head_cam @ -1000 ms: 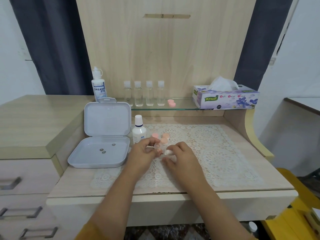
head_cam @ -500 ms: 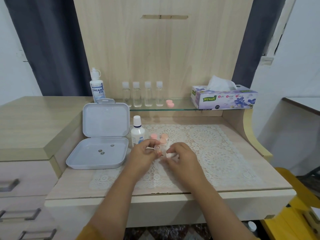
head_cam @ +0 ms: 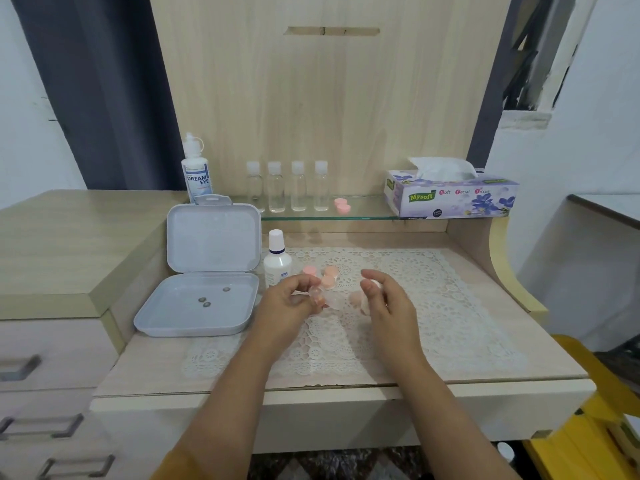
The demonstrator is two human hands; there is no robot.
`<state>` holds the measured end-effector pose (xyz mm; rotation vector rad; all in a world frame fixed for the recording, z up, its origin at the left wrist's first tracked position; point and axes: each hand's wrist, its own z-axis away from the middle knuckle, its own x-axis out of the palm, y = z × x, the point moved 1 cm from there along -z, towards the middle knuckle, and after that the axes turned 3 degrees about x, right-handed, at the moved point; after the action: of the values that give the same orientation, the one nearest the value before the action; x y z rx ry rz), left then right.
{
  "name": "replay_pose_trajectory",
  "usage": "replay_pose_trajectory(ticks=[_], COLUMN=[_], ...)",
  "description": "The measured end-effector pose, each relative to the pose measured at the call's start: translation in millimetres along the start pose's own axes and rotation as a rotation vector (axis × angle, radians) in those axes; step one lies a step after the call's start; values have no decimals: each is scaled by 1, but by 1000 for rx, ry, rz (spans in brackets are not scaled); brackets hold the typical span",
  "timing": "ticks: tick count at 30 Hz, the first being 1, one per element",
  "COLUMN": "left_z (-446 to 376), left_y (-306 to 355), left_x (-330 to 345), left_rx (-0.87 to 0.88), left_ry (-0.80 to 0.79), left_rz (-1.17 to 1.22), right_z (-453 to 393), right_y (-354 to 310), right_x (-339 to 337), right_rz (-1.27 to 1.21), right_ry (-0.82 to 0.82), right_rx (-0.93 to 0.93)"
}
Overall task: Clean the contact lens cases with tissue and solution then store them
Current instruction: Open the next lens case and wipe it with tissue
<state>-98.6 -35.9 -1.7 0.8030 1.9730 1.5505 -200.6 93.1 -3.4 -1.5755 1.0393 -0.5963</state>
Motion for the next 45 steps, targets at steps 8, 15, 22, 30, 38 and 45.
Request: replay_pose_trajectory(ticks=[8, 15, 22, 30, 38, 45], left_z=[0, -1, 0, -1, 0, 1], left_y=[0, 0, 1, -2, -2, -2], left_x=[0, 0, 0, -1, 0, 0], left_rx=[-1, -3, 2, -14, -24, -27], left_ry=[1, 5, 1, 33, 25, -16], left_rz=[24, 24, 8, -13, -42, -45], right_z=[-1, 0, -1, 4, 3, 3], right_y=[4, 3, 5, 9, 12, 11], right_x=[0, 3, 5, 16, 25, 22], right_rz=[-81, -1, -7, 537, 729, 776], right_ry=[-1, -45, -54, -118, -101, -143], right_rx=[14, -77, -1, -377, -435, -364])
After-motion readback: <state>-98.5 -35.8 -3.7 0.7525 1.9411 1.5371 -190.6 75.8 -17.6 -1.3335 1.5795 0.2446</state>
